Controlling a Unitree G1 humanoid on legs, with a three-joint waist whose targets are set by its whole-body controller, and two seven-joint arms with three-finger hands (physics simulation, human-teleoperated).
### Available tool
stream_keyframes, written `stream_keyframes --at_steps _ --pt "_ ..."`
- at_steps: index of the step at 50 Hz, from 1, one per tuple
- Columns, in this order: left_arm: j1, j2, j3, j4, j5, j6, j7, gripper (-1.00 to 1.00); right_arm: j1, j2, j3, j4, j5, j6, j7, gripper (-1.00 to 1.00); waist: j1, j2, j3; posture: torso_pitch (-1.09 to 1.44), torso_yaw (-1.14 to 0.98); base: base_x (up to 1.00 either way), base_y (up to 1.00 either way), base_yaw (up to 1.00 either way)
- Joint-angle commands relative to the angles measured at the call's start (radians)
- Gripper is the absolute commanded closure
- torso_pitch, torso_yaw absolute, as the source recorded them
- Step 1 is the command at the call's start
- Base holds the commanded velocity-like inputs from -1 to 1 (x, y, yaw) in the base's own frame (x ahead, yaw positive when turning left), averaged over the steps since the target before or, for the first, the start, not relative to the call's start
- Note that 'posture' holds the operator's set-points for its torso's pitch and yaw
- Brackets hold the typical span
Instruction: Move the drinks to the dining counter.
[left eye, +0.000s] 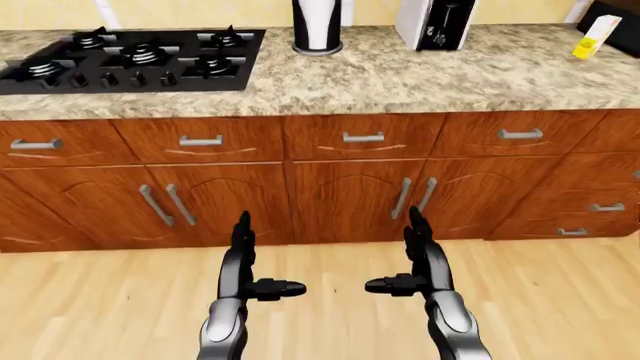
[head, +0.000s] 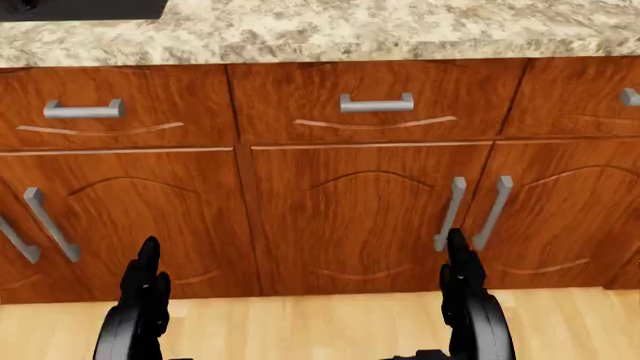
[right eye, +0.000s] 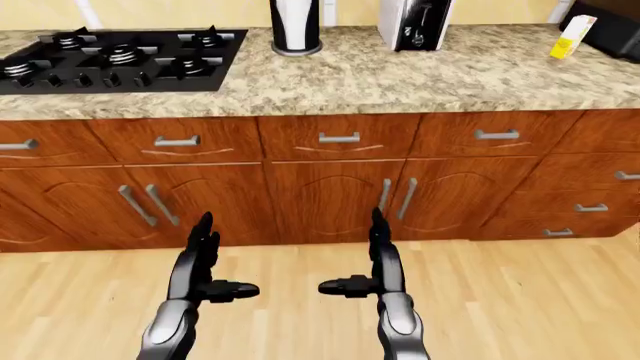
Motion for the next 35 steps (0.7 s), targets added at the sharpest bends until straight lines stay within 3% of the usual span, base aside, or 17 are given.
stream_keyframes --at_steps 1,3,4,5,7,8,11,24,25,26,28,31,35 --pt "-0.011 -0.001 -0.013 -0.122 0.003 -0.044 -0.004 -1.00 -0.014 0.001 0.003 -0.102 -0.009 -0.068 -0.015 -1.00 -0.002 -0.008 -0.001 0.00 0.00 0.00 0.00 0.00" --pt "-0.007 0.000 -0.009 -0.131 0.002 -0.040 -0.005 -1.00 -0.012 0.001 0.003 -0.106 -0.008 -0.070 -0.015 -1.00 0.007 0.000 -0.062 0.00 0.00 0.00 0.00 0.00" --pt "-0.002 0.000 -0.010 -0.144 0.002 -0.033 -0.005 -1.00 -0.014 0.001 0.003 -0.099 -0.009 -0.075 -0.017 -1.00 0.007 -0.001 -0.051 0.00 0.00 0.00 0.00 0.00" --pt "0.000 0.001 -0.009 -0.151 0.002 -0.028 -0.007 -1.00 -0.015 0.001 0.003 -0.098 -0.011 -0.077 -0.018 -1.00 0.006 -0.007 -0.016 0.00 0.00 0.00 0.00 0.00" --pt "-0.005 0.001 -0.007 -0.150 0.006 -0.027 -0.007 -1.00 -0.017 0.000 0.004 -0.095 -0.014 -0.081 -0.019 -1.00 0.006 -0.008 -0.069 0.00 0.00 0.00 0.00 0.00" --pt "-0.004 0.001 -0.010 -0.158 0.009 -0.021 -0.008 -1.00 -0.015 0.000 0.004 -0.112 -0.014 -0.070 -0.020 -1.00 0.007 -0.008 -0.074 0.00 0.00 0.00 0.00 0.00" --pt "-0.015 0.005 0.000 -0.195 0.011 0.001 -0.005 -1.00 -0.013 -0.001 0.001 -0.176 -0.009 -0.020 -0.021 -1.00 0.009 -0.006 -0.076 0.00 0.00 0.00 0.00 0.00" --pt "-0.120 0.027 0.012 -0.536 0.029 0.376 -0.026 -1.00 -0.072 -0.022 -0.040 -0.473 0.020 0.242 -0.013 -1.00 0.010 -0.004 -0.093 0.00 0.00 0.00 0.00 0.00" --pt "-0.129 0.028 0.012 -0.549 0.031 0.394 -0.026 -1.00 -0.077 -0.024 -0.040 -0.488 0.024 0.250 -0.005 -1.00 0.011 0.000 -0.107 0.00 0.00 0.00 -0.27 0.00" --pt "-0.134 0.028 0.013 -0.549 0.032 0.398 -0.028 -1.00 -0.078 -0.025 -0.041 -0.498 0.024 0.261 -0.005 -1.00 0.014 0.015 -0.089 0.00 0.00 0.00 -0.48 0.00" --pt "-0.144 0.032 0.016 -0.558 0.039 0.418 -0.031 -1.00 -0.081 -0.027 -0.047 -0.521 0.026 0.276 -0.001 -1.00 0.010 0.070 -0.063 0.00 0.00 0.00 -0.95 0.00" --pt "-0.151 0.034 0.022 -0.587 0.045 0.444 -0.030 -1.00 -0.084 -0.024 -0.052 -0.537 0.040 0.289 -0.002 -1.00 0.013 0.077 -0.069 0.00 0.00 0.00 -1.00 0.00" --pt "-0.139 0.026 0.008 -0.585 0.050 0.431 -0.032 -1.00 -0.077 -0.030 -0.062 -0.557 0.045 0.292 0.002 -1.00 0.020 0.056 -0.047 0.00 0.00 0.00 -1.00 0.00"
